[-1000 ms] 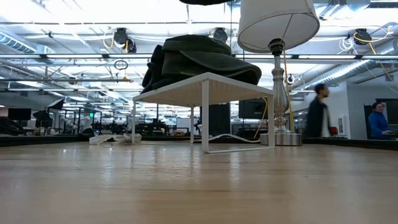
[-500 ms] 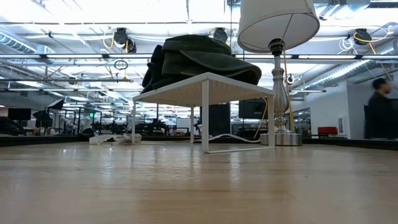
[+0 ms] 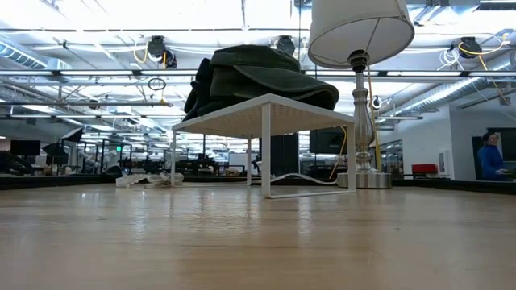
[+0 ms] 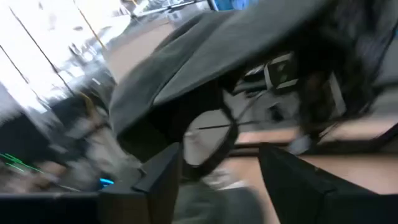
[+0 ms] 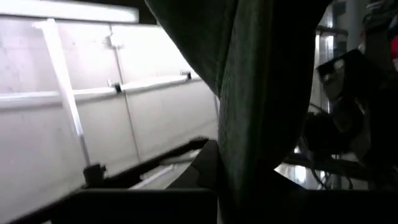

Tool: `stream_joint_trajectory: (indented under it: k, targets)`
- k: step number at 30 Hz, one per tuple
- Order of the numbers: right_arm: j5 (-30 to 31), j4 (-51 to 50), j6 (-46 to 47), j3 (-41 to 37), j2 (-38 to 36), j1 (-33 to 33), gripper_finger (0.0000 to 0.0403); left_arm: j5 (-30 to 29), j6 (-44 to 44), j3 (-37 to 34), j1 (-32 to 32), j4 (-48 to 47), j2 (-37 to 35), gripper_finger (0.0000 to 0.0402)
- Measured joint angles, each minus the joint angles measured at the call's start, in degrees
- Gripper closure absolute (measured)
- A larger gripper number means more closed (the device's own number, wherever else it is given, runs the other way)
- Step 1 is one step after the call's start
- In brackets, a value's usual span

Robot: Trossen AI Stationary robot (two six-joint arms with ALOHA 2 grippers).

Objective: Pick & Place hat
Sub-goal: Stack the gray cap on the stacked gray cap on the shelf

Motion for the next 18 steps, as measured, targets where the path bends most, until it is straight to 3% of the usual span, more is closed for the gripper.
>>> stream_joint_trajectory:
  k: [5, 9, 14, 18]
  targets:
    - [-6.85, -0.09, -3.19, -1.41, 0.00, 0.04, 0.0400, 6.47, -20.14, 0.00, -2.96, -0.12, -1.47, 0.0143]
    - [-13.36, -3.42, -6.14, -2.92, -0.07, 0.04, 0.0400, 12.90, -33.48, -0.07, -4.87, -0.08, -3.73, 0.0132]
    - [-24.78, -15.74, -7.32, -3.29, -0.04, 0.13, 0.0400, 20.36, -44.98, -0.02, -5.97, -3.12, -7.65, 0.0139]
    - [-35.19, -27.40, -7.89, -3.29, -0.04, 0.51, 0.0400, 26.69, -57.31, -0.02, -5.78, -10.96, -12.60, 0.0140]
